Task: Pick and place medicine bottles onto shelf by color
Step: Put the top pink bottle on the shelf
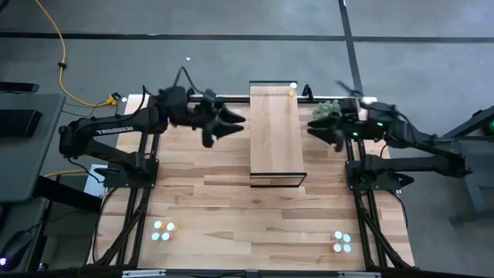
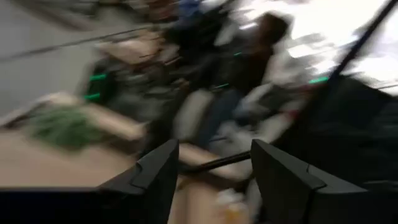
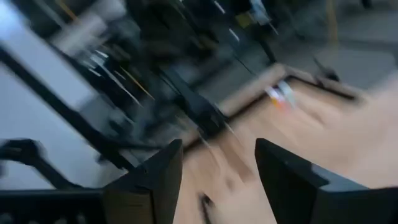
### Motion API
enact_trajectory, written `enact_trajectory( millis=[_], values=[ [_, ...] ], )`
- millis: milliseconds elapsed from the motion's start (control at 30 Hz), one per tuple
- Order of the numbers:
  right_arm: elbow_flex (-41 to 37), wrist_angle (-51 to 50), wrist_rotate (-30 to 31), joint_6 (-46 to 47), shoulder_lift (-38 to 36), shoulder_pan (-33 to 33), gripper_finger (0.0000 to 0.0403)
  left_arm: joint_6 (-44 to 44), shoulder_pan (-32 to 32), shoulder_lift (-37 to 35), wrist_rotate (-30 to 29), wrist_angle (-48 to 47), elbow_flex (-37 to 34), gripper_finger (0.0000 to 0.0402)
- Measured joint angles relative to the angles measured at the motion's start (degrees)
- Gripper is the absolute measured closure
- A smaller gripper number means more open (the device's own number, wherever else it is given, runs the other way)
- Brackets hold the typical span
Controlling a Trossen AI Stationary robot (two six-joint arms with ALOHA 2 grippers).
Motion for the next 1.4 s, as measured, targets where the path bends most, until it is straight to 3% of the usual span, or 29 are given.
enact_trajectory(
  millis=[100,300,500,800,967,1100,1167,1267,1400],
  values=[
    [-3.3,6.9,0.1,-4.1,-2.7,1.5,0.0210,4.3,-5.3,-1.6,-10.2,-5.9,0.0,0.0224],
    [-4.9,9.6,0.2,-12.4,-2.7,2.7,0.0210,14.8,-14.1,-5.7,-21.1,-1.1,0.0,0.0231],
    [-5.0,10.5,0.2,-14.2,-1.0,2.7,0.0210,18.7,-13.7,-9.5,-19.9,-1.2,-1.0,0.0232],
    [-5.0,10.5,0.2,-14.0,1.6,2.7,0.0210,16.5,-9.8,-18.3,-17.0,1.2,-10.5,0.0232],
    [-5.0,10.5,0.2,-13.9,2.4,2.7,0.0210,16.6,-8.0,-22.2,-22.5,-3.3,-12.0,0.0232],
    [-4.9,10.4,0.2,-12.8,3.0,2.7,0.0210,11.3,-3.1,-22.8,-32.8,-13.3,-11.8,0.0232],
    [-4.9,10.5,0.5,-10.9,3.3,2.7,0.0210,6.5,2.2,-22.0,-34.9,-22.5,-9.8,0.0232],
    [-4.9,10.5,0.7,-8.9,3.9,2.7,0.0210,2.1,12.3,-18.1,-33.0,-38.5,-5.2,0.0232],
    [-4.9,10.5,0.7,-8.4,4.9,2.7,0.0210,4.5,24.4,-10.3,-27.1,-54.3,-2.3,0.0232]
  ],
)
